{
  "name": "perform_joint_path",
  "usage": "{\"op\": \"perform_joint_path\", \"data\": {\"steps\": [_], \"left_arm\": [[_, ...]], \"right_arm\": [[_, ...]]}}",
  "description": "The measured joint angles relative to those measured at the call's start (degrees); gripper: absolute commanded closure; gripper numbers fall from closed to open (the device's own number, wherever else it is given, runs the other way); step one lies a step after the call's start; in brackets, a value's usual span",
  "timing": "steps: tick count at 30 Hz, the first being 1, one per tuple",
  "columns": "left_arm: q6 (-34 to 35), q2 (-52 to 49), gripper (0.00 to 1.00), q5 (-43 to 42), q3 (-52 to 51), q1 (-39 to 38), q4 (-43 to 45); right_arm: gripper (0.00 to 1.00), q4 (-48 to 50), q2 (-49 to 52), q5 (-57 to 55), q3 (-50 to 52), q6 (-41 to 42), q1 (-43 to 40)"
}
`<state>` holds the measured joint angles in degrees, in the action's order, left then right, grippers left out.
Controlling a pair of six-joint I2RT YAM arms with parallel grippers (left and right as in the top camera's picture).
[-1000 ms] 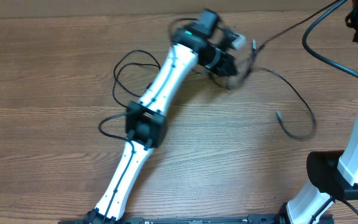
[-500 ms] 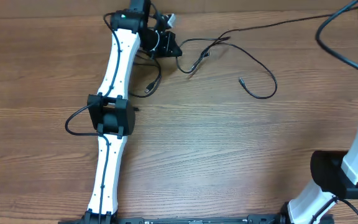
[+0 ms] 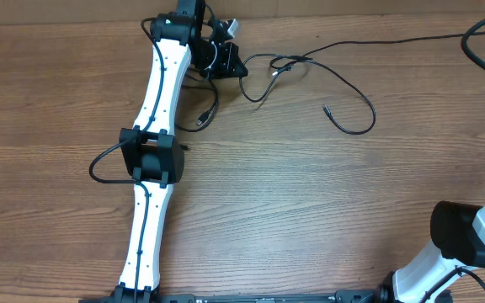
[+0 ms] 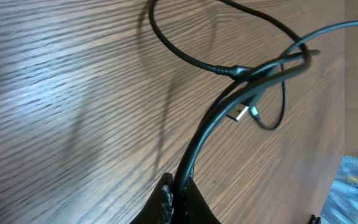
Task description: Untangle cables
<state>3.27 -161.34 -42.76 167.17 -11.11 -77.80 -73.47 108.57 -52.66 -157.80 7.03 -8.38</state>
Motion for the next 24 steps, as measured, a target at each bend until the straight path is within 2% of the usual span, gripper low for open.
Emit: {"op": "perform_joint_path", "data": {"steps": [5,11,16,24], "left_arm": [[0.2,0.0,0.96,0.0,3.0,-1.3,0.0],[1.0,0.0,0.96,0.0,8.6,-2.6,0.0],[3.1,0.3,0.96,0.0,11.4,-3.3,0.2],[8.5,0.7,0.96,0.0,11.4,-3.3,0.2]], "right_arm": [[0.96,1.0,0.0,4.4,0.0,0.0,-1.2],[0.96,6.0,1.6,14.9,-0.1,0.0,-10.4],[0.96,9.7,8.7,25.1,-0.2,0.0,-17.7],[0.96,16.1,23.3,32.8,-0.2,0.0,-21.7]]}}
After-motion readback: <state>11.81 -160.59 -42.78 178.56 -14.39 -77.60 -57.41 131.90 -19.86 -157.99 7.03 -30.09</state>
